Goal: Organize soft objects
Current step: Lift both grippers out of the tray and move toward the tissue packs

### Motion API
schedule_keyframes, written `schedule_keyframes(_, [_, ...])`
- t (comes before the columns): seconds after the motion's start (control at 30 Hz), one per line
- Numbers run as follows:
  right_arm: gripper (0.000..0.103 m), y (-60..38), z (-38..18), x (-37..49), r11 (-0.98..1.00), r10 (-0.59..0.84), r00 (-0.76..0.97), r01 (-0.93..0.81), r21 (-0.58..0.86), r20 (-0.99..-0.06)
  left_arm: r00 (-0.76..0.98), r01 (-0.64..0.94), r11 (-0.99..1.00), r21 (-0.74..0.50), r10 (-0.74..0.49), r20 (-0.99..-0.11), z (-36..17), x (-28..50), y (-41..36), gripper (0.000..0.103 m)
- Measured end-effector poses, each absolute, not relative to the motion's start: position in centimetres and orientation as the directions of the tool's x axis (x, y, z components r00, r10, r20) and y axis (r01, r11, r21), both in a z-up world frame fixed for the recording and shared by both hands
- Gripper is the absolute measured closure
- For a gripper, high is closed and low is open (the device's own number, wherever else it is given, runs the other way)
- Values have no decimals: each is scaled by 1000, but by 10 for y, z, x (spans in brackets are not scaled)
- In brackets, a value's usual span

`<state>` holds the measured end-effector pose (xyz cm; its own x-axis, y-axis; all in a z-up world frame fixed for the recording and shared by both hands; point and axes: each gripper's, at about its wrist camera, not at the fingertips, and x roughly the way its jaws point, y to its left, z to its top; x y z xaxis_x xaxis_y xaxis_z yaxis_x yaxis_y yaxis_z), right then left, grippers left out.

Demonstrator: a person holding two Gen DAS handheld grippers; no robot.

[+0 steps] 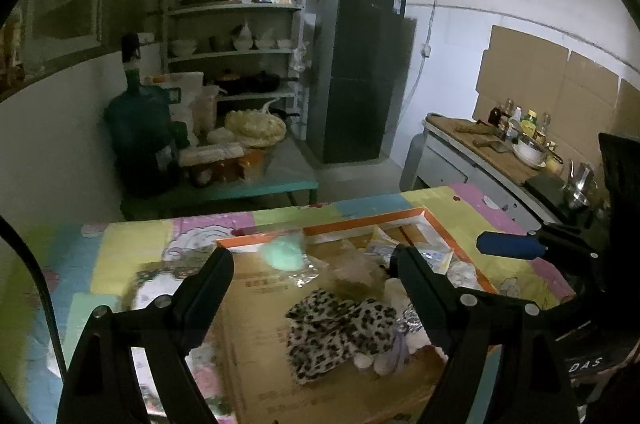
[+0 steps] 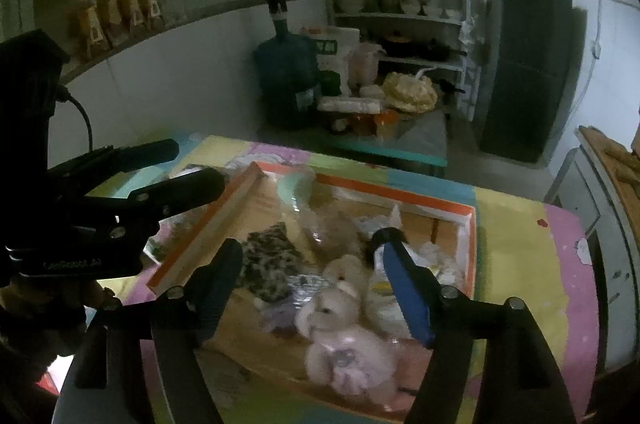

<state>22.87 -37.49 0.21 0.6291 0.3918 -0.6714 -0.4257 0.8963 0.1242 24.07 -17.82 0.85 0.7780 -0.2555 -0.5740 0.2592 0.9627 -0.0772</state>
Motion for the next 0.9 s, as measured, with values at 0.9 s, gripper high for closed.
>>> schedule_keyframes(0.9, [27,-289,35,162,868,473,661,-461,182,-583,842,175,983,-61,-182,-508,32,174,-85,19])
